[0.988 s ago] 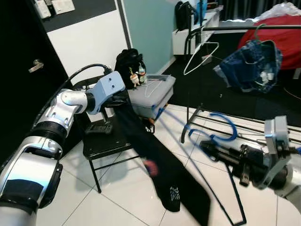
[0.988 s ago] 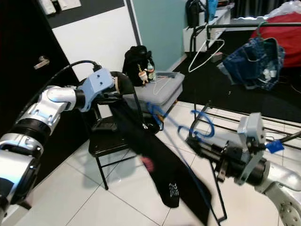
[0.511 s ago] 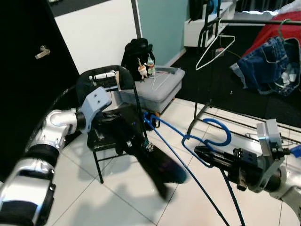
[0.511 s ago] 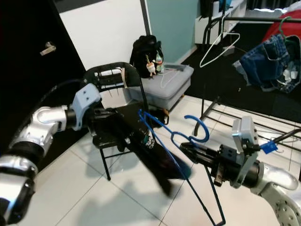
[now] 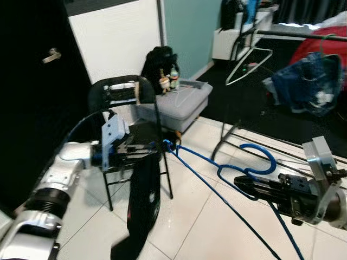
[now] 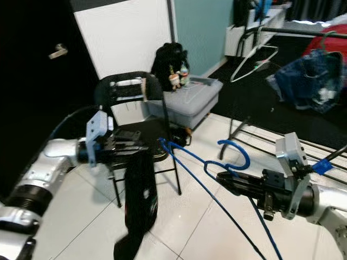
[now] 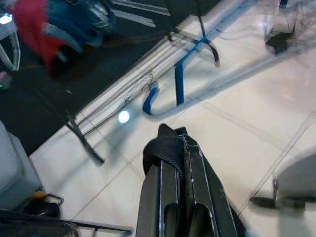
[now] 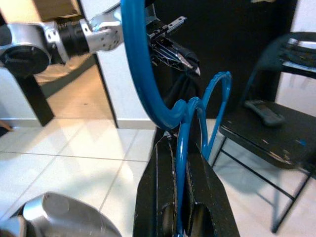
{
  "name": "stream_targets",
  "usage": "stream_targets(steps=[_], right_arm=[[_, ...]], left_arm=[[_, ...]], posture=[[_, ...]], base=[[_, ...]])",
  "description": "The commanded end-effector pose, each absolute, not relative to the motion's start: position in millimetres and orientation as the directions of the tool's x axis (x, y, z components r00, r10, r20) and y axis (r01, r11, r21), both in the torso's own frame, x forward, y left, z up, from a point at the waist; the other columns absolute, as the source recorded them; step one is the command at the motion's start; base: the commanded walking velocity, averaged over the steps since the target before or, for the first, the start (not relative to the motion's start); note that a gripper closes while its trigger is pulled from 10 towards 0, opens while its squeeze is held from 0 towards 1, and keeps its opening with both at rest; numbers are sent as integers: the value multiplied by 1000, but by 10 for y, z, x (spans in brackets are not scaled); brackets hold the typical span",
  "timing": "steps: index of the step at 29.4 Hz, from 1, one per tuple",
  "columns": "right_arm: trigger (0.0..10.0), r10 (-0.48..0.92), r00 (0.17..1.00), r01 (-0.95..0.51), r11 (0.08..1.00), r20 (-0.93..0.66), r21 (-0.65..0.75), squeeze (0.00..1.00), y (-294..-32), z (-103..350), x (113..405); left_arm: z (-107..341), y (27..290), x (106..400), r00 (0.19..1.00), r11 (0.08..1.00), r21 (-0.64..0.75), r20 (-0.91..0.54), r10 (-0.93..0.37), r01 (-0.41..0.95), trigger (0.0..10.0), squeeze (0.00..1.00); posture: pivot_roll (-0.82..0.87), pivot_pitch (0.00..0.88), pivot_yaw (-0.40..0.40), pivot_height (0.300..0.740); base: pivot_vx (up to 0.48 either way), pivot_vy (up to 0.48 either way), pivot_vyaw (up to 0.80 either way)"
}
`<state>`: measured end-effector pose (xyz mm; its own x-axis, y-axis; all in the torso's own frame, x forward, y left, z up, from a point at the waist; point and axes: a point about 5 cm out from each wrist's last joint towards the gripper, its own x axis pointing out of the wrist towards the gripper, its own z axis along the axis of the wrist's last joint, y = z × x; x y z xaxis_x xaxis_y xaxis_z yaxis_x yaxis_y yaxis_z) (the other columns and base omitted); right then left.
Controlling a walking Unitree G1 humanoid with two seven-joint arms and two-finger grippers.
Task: Hang hanger
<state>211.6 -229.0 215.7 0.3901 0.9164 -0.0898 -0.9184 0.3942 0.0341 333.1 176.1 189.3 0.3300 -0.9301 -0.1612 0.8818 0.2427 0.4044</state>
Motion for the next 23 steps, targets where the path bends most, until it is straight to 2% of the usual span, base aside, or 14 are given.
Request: stream_targets(steps=[1, 3, 9, 15, 19, 20, 23], right_arm=[[10000, 923, 372, -925, 377, -100, 42, 0, -2301, 2160, 2097], [10000, 923, 372, -925, 377, -100, 42, 0, -2301, 2160, 2097], [10000, 930, 346, -935, 353, -127, 42, 0, -2326, 2193, 2061], [10000, 933, 332, -939, 340, -140, 41, 0, -2338, 2211, 2049], [10000, 939, 307, -947, 318, -155, 46, 0, -2350, 2224, 2033], [10000, 939, 307, -947, 318, -155, 46, 0, -2350, 2224, 2033], [10000, 943, 286, -953, 299, -167, 57, 0, -2345, 2206, 2021]], left_arm=[[1969, 1762, 3329, 323, 186, 480, -221, -920, 857, 10000, 0], [1969, 1762, 3329, 323, 186, 480, -221, -920, 857, 10000, 0], [2080, 1812, 3346, 386, 98, 628, -339, -858, 772, 10000, 0], [2103, 1819, 3365, 416, 96, 660, -347, -841, 745, 10000, 0], [2172, 1885, 3436, 514, 131, 722, -342, -787, 680, 10000, 0], [2172, 1885, 3436, 514, 131, 722, -342, -787, 680, 10000, 0], [2195, 1963, 3460, 566, 93, 767, -381, -732, 635, 10000, 0]], posture=[[-124, 0, 70, 736], [-124, 0, 70, 736], [-137, 0, 73, 736], [-141, 0, 74, 736], [-143, 0, 71, 736], [-143, 0, 71, 736], [-141, 0, 65, 736]], base=[[0, 0, -800], [0, 0, -800], [0, 0, -658], [0, 0, -567], [0, 0, 0], [0, 0, 0], [0, 0, 0]])
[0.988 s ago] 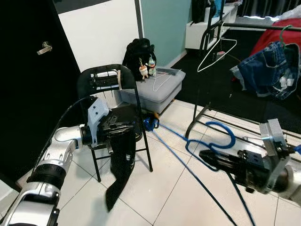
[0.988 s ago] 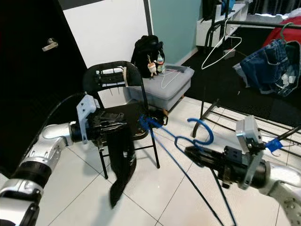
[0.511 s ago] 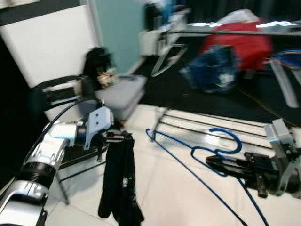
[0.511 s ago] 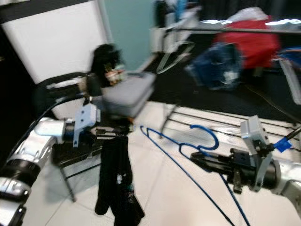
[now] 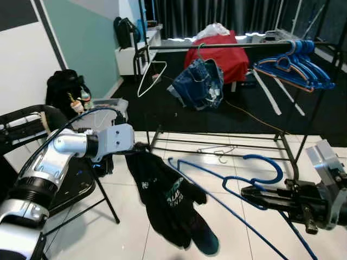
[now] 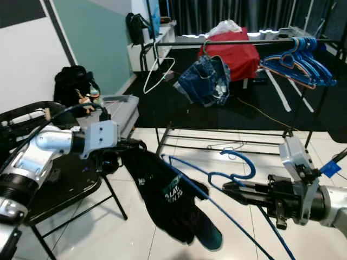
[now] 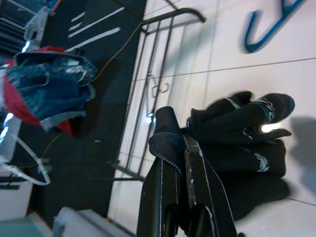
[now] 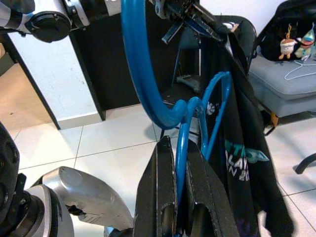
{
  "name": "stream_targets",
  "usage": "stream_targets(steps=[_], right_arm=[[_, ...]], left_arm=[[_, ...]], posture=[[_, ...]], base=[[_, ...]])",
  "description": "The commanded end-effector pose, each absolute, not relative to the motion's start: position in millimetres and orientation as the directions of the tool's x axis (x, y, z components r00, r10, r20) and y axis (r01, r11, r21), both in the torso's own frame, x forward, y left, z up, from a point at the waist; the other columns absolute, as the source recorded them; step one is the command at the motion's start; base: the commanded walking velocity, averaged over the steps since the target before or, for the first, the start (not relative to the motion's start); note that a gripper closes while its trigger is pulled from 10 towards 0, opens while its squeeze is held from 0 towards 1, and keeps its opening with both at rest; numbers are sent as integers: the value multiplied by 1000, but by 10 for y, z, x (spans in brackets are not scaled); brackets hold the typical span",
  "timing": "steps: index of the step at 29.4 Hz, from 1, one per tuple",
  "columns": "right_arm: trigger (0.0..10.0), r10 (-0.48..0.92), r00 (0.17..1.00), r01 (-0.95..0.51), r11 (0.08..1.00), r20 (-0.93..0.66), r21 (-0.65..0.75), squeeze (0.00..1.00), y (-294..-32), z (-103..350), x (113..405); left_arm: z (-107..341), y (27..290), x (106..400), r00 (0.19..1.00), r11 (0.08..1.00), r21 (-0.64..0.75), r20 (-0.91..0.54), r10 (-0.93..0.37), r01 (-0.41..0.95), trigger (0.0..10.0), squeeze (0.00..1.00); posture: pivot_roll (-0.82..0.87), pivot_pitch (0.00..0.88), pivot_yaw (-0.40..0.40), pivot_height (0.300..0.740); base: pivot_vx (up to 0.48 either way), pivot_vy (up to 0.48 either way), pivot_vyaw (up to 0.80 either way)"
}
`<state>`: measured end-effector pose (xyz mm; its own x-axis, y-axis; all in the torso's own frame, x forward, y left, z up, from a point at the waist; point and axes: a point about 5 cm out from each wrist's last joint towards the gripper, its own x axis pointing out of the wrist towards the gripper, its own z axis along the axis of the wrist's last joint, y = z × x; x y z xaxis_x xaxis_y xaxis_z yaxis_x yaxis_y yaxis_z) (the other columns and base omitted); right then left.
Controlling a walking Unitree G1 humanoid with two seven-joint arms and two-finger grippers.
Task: Hang hanger
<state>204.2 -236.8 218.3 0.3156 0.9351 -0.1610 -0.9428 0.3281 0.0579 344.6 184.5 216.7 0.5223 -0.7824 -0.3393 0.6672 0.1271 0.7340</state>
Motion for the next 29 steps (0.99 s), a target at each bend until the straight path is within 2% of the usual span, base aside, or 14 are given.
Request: stream_targets(steps=[1, 6, 9, 14, 19, 20, 22, 24, 28, 29], right_arm=[[10000, 943, 286, -953, 299, -167, 57, 0, -2345, 2206, 2021], [10000, 945, 274, -955, 289, -178, 61, 0, -2348, 2198, 2015], [10000, 940, 266, -959, 281, -213, 41, 0, -2410, 2228, 2020], [10000, 935, 278, -958, 286, -220, 2, 0, -2577, 2386, 2048], [10000, 945, 250, -966, 258, -212, 12, 0, -2603, 2433, 2038], [10000, 952, 224, -972, 234, -210, 26, 0, -2610, 2451, 2030], [10000, 952, 224, -972, 234, -210, 26, 0, -2610, 2451, 2030], [10000, 963, 145, -986, 161, -227, 50, 0, -2642, 2545, 1997], [10000, 967, 92, -992, 109, -237, 60, 0, -2695, 2685, 1977], [10000, 968, 66, -994, 86, -241, 71, 0, -2713, 2727, 1967]], left_arm=[[2195, 1963, 3460, 566, 93, 767, -381, -732, 635, 10000, 0], [2205, 2007, 3459, 581, 55, 784, -410, -703, 619, 10000, 0], [2210, 2017, 3450, 583, -12, 801, -446, -679, 599, 10000, 0], [2185, 1999, 3414, 547, -58, 790, -473, -691, 610, 10000, 0], [2178, 2000, 3372, 512, -69, 769, -486, -708, 635, 10000, 0], [2171, 2010, 3325, 488, -88, 762, -495, -719, 642, 10000, 0], [2171, 2010, 3325, 488, -88, 762, -495, -719, 642, 10000, 0], [2154, 2078, 3243, 439, -123, 709, -553, -708, 694, 10000, 0], [2170, 2098, 3183, 403, -136, 674, -578, -710, 726, 10000, 0], [2188, 2068, 3135, 372, -133, 658, -567, -735, 742, 10000, 0]], posture=[[-141, 0, 65, 736], [-140, 0, 62, 736], [-139, 0, 58, 736], [-141, 0, 55, 736], [-147, 0, 50, 736], [-155, 0, 45, 736], [-155, 0, 45, 736], [-163, 0, 28, 736], [-166, 0, 16, 736], [-167, 0, 4, 736]], base=[[0, 0, 0], [0, 0, 0], [0, 0, 0], [0, 0, 0], [0, 0, 0], [0, 0, 0], [0, 0, 0], [0, 0, 0], [0, 0, 0], [0, 0, 0]])
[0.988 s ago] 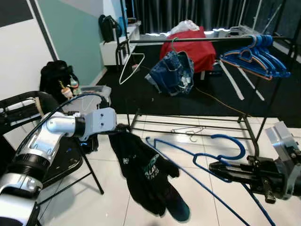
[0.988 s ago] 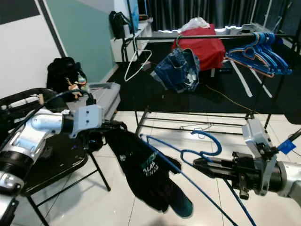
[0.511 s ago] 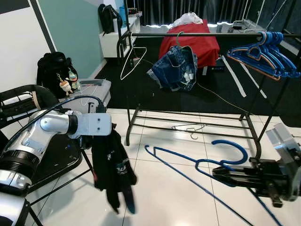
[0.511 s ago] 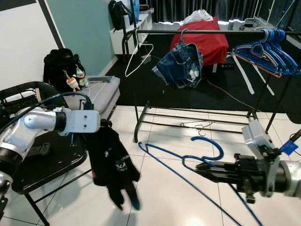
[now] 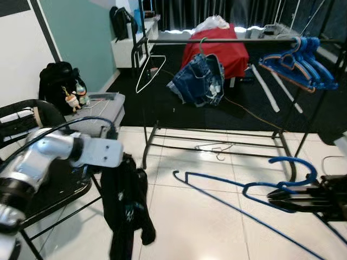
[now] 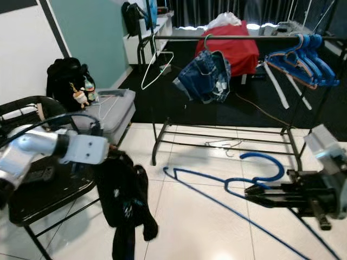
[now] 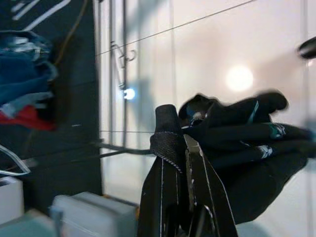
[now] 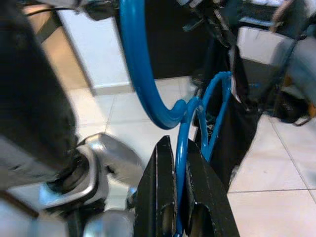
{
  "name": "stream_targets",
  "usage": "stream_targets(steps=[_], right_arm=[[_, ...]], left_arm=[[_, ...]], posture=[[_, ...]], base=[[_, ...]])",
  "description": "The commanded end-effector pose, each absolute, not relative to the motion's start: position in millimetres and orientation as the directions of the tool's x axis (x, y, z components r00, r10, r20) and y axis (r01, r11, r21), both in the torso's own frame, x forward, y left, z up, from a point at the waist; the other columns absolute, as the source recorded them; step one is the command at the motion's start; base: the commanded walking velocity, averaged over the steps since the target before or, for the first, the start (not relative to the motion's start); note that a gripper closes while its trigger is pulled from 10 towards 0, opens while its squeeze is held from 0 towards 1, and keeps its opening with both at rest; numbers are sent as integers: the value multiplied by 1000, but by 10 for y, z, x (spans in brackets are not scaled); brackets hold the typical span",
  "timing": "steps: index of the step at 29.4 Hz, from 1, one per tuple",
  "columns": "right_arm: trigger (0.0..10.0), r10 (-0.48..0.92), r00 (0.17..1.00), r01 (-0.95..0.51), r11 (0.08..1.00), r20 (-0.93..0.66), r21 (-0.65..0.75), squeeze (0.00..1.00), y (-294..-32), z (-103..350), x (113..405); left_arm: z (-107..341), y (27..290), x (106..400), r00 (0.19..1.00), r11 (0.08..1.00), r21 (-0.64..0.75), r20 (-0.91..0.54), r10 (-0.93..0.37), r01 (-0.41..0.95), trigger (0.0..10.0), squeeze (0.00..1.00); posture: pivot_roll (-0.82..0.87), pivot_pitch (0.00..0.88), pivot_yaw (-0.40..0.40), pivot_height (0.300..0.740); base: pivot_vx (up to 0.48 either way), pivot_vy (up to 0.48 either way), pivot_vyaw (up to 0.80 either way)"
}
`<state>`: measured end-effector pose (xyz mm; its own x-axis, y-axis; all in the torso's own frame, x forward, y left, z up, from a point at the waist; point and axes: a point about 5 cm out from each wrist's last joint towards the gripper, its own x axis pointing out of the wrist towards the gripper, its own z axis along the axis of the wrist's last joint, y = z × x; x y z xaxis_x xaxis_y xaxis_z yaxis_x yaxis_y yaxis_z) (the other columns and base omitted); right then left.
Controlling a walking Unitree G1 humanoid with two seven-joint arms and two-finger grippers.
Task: Hang hanger
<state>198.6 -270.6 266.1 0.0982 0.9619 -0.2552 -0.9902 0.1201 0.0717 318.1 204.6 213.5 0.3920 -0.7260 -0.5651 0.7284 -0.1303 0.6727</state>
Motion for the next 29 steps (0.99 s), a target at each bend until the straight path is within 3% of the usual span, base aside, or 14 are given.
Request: stream_targets(steps=[1, 4, 13, 29], right_arm=[[10000, 968, 66, -994, 86, -241, 71, 0, -2713, 2727, 1967], [10000, 962, 9, -993, 41, -273, 112, 0, -2696, 2732, 1964], [10000, 961, -53, -991, -18, -272, 130, 0, -2594, 2730, 2037], [10000, 961, -89, -992, -62, -261, 110, 0, -2457, 2601, 2166]], left_arm=[[2188, 2068, 3135, 372, -133, 658, -567, -735, 742, 10000, 0], [2263, 1981, 3018, 298, -134, 636, -525, -797, 760, 10000, 0], [2349, 1894, 2897, 237, -162, 624, -506, -829, 765, 10000, 0], [2614, 1673, 2670, 138, -208, 648, -441, -887, 733, 10000, 0]], posture=[[-167, 0, 4, 736], [-167, 0, -19, 736], [-144, 0, -49, 736], [-126, 0, -58, 736]], base=[[0, 0, 0], [0, 0, 0], [0, 0, 0], [0, 0, 0]])
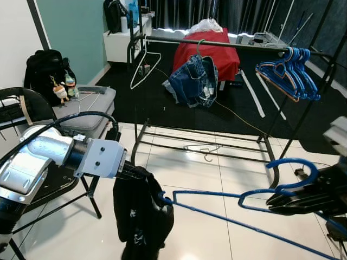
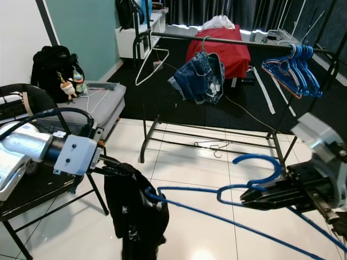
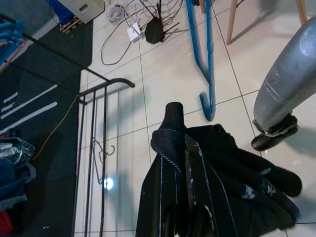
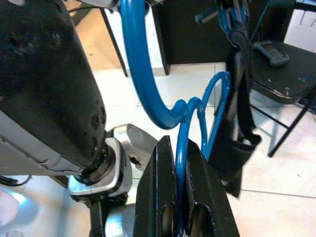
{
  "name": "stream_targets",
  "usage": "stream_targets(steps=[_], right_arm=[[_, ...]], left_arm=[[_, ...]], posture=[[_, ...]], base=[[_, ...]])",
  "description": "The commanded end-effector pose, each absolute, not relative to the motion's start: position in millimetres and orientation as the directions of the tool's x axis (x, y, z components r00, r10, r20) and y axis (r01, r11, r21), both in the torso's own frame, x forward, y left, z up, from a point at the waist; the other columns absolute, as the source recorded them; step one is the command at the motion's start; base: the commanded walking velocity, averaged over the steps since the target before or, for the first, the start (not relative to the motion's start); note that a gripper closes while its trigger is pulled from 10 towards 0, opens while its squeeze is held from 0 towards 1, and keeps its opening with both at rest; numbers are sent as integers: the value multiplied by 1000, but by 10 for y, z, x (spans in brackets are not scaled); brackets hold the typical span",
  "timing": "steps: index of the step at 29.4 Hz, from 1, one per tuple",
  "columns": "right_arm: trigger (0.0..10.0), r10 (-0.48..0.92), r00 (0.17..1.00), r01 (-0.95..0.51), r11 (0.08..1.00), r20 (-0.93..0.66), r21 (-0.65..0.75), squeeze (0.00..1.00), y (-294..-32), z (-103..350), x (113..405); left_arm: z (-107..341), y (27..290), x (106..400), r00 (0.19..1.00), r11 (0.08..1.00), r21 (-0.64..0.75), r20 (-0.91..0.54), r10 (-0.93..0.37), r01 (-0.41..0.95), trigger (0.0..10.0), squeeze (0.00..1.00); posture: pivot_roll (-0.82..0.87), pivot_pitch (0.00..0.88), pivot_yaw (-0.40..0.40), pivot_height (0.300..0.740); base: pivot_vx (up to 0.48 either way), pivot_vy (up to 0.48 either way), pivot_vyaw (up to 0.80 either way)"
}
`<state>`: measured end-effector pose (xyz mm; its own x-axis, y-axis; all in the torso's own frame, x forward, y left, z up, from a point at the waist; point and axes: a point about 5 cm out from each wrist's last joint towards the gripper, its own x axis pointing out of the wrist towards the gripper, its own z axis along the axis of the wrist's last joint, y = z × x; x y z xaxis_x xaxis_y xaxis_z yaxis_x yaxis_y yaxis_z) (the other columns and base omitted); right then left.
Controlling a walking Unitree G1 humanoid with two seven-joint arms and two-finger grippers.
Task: Hang hanger
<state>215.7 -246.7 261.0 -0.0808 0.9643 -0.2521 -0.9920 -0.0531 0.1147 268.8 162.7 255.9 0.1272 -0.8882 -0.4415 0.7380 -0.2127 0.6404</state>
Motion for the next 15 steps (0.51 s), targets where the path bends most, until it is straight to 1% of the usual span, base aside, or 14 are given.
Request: stream_targets(steps=[1, 4, 5, 15], right_arm=[[10000, 961, -93, -992, -67, -262, 108, 0, -2443, 2588, 2177], [10000, 961, -92, -993, -68, -260, 100, 0, -2418, 2574, 2205], [10000, 963, -92, -994, -72, -255, 85, 0, -2373, 2557, 2246], [10000, 965, -91, -995, -77, -247, 64, 0, -2326, 2562, 2288]], left_arm=[[2623, 1659, 2655, 131, -211, 647, -438, -889, 732, 10000, 0], [2637, 1644, 2635, 123, -215, 646, -436, -891, 732, 10000, 0], [2657, 1627, 2605, 114, -221, 646, -434, -894, 731, 10000, 0], [2685, 1612, 2557, 106, -226, 648, -432, -896, 727, 10000, 0]], posture=[[-124, 0, -58, 736], [-124, 0, -58, 736], [-113, 0, -62, 736], [-112, 0, -64, 736]], base=[[0, 0, 0], [0, 0, 0], [0, 0, 0], [0, 0, 0]])
